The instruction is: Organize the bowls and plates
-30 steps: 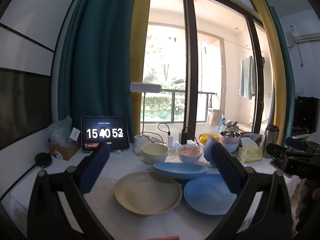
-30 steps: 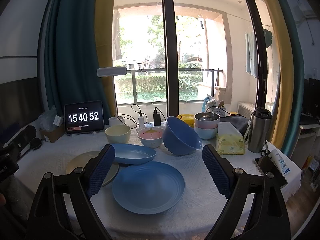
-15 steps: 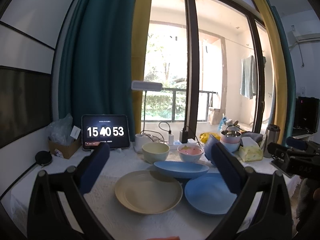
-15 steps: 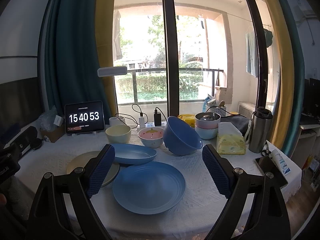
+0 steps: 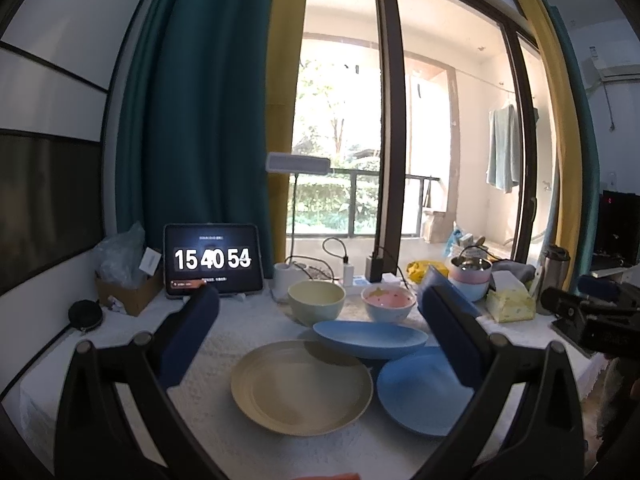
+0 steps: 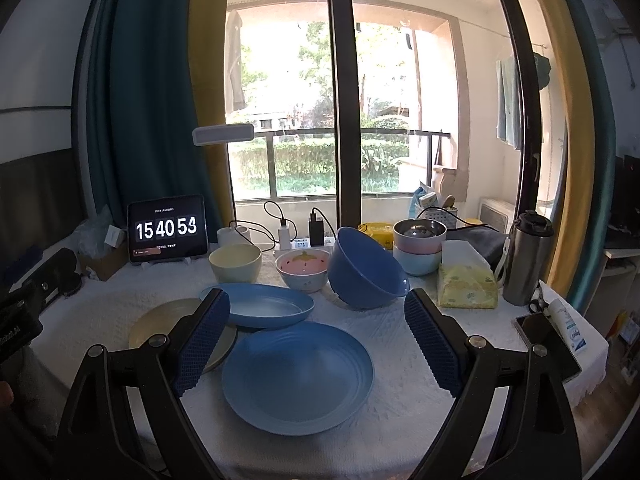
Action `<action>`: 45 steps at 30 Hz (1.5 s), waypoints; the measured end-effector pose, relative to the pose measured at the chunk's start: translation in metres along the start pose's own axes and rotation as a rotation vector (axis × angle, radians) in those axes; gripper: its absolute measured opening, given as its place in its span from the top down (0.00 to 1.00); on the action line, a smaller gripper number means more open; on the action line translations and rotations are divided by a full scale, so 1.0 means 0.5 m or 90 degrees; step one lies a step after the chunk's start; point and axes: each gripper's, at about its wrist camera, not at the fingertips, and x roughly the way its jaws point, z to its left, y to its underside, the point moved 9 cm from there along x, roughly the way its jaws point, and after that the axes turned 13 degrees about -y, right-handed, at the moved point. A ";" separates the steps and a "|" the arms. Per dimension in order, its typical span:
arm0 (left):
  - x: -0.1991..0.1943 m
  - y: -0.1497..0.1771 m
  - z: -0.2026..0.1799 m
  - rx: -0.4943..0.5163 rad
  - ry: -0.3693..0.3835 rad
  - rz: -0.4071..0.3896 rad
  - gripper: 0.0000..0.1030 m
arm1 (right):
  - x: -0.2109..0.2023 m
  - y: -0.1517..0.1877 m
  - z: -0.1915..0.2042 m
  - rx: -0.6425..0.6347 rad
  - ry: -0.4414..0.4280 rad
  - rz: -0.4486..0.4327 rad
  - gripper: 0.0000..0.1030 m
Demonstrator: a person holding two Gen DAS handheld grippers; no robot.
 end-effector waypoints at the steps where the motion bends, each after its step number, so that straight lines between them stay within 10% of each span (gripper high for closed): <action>1: 0.004 -0.001 -0.002 0.001 -0.001 0.002 0.01 | 0.006 -0.002 -0.003 0.003 -0.001 0.002 0.11; 28: 0.273 0.084 -0.079 0.029 -0.004 0.175 0.01 | 0.262 0.021 -0.090 0.067 -0.045 0.111 0.11; 45: 0.425 0.186 -0.113 0.036 -0.003 0.281 0.02 | 0.443 0.117 -0.099 0.160 -0.120 0.241 0.37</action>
